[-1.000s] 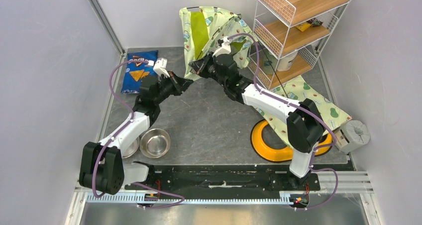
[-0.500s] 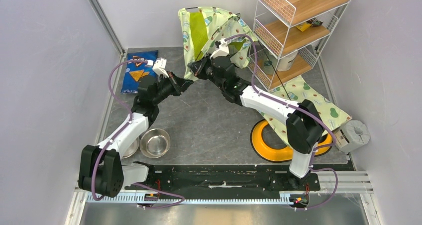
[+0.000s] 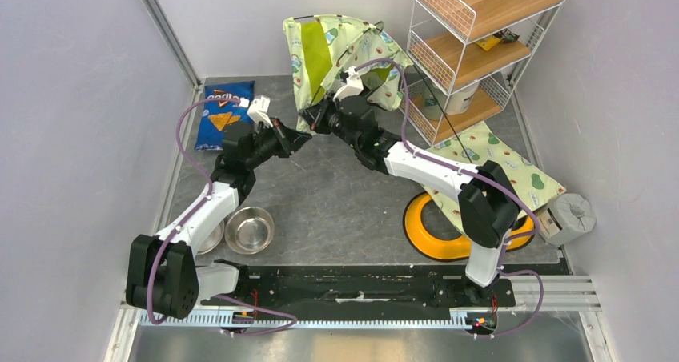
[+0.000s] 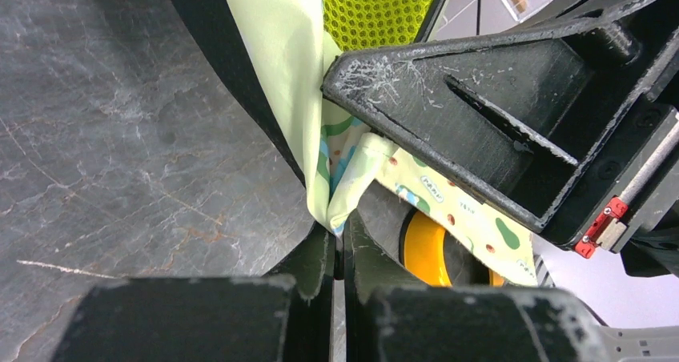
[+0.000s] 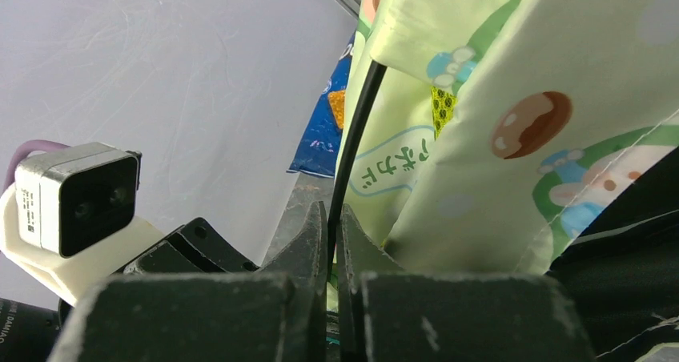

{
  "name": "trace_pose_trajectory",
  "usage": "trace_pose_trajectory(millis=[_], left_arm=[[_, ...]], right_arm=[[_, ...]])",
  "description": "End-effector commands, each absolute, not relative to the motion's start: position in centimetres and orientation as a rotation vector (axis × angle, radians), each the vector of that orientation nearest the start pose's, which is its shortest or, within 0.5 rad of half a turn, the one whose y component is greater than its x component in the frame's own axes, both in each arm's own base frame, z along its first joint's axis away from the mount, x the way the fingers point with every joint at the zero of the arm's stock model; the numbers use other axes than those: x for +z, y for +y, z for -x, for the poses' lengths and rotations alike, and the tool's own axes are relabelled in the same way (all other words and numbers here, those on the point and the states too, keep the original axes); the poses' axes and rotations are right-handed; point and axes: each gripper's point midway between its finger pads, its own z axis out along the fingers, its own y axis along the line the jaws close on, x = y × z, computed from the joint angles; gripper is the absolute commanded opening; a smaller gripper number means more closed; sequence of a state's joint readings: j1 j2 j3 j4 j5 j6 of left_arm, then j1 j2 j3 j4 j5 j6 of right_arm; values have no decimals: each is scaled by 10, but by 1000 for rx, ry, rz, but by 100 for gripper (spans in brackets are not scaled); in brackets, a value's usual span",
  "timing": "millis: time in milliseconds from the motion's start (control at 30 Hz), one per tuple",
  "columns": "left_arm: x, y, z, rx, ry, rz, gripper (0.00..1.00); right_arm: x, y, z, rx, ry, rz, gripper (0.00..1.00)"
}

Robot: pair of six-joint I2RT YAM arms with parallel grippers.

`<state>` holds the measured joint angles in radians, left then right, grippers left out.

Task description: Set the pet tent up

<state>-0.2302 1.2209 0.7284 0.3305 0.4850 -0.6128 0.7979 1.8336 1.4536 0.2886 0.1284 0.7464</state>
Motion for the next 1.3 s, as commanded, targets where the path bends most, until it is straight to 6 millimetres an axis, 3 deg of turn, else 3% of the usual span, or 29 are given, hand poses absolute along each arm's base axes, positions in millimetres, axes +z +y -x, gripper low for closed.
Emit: trace_pose_trajectory(millis=[0,167,300,633,767,900,1167,1267], left_arm=[[248,-198,-331,-1072,1804,-181,3],[237,-191,-326,-1019,1840,-179,23],[230,-175,-326,-905,1856,-125,37],[236,-123,-336,-577,1847,36,45],[241,-118,-339,-539,1847,45,50],[239,-112,-342,-509,1850,83,59],[236,-102,-347,-460,1852,139,82],[232,-103,-347,-465,1868,146,85]], right_arm=[[279,396,-426,891,1733,-71,0],[262,396,-423,868,1784,-67,0],[241,400,-416,858,1831,-42,0],[186,425,-385,864,1958,100,2],[172,421,-373,852,2004,107,22],[176,409,-369,809,2033,78,39],[169,385,-357,725,2114,33,59],[174,376,-354,704,2119,21,63]])
